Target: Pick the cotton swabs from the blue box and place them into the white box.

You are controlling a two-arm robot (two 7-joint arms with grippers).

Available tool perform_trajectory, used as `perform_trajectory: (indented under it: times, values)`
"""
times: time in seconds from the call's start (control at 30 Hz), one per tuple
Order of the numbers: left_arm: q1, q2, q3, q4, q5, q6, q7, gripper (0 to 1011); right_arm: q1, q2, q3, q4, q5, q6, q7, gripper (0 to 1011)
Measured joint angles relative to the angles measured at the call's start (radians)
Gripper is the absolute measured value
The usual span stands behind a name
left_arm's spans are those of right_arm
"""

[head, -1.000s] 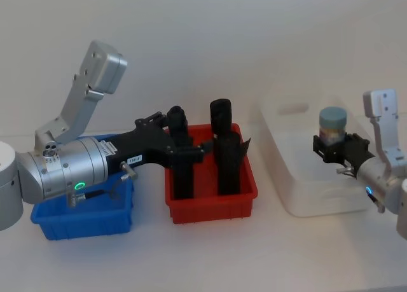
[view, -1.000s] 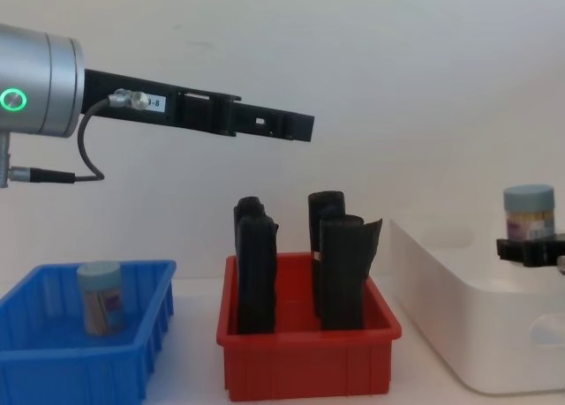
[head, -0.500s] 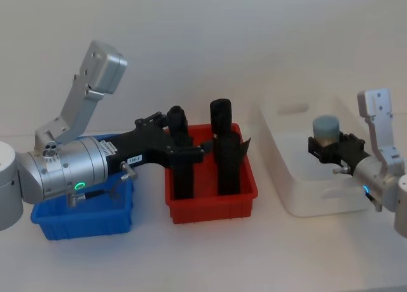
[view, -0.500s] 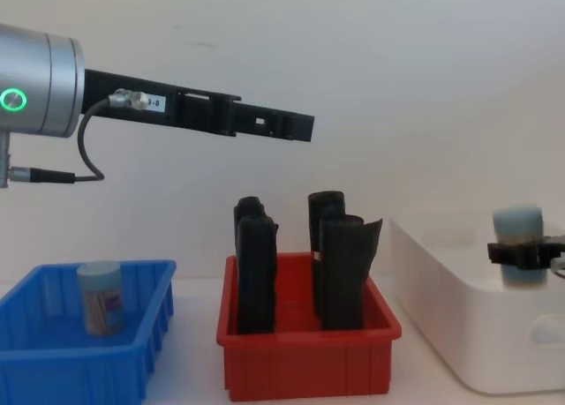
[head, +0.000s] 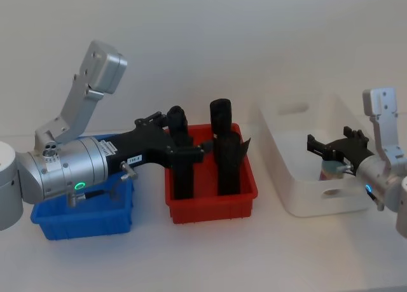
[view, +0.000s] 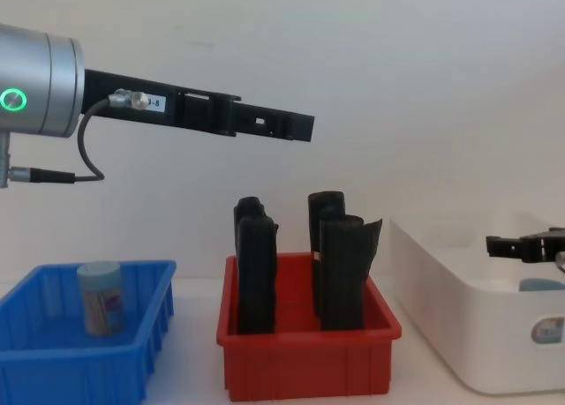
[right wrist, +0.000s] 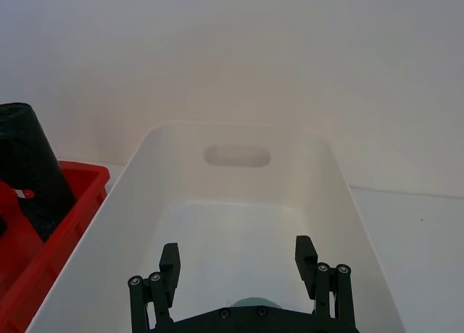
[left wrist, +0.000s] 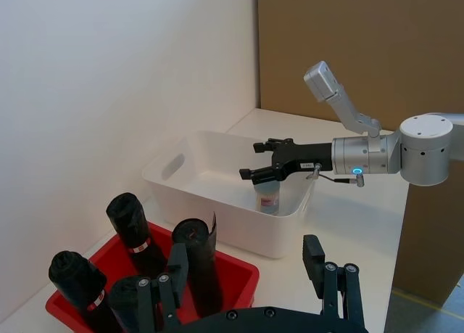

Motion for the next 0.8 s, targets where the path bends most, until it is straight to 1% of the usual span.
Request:
perform_trajectory:
  times: [0.33, 0.47, 0.57, 0.6, 0.7, 0.8]
  values:
    - [0.0, 0.0, 0.0, 0.0, 0.0, 0.0, 0.0, 1004, -0.017, 0.005, 0.009, -0.034, 0.015, -0.034, -0.012, 1001]
    - [0.0, 0.0, 0.0, 0.0, 0.0, 0.0, 0.0, 1004, -0.032, 0.01, 0.015, -0.065, 0.029, -0.057, -0.023, 1001]
    - [0.0, 0.0, 0.0, 0.0, 0.0, 0.0, 0.0, 1004, -0.052, 0.015, 0.023, -0.106, 0.045, -0.082, -0.039, 1001]
    - [0.0, 0.0, 0.0, 0.0, 0.0, 0.0, 0.0, 1004, -0.052, 0.015, 0.023, -0.106, 0.045, -0.082, -0.039, 1001]
    - [0.0, 0.0, 0.0, 0.0, 0.0, 0.0, 0.0, 1004, -0.072, 0.021, 0.031, -0.147, 0.06, -0.097, -0.054, 1001]
    - [0.0, 0.0, 0.0, 0.0, 0.0, 0.0, 0.0, 1004, -0.072, 0.021, 0.031, -0.147, 0.06, -0.097, -0.055, 1001]
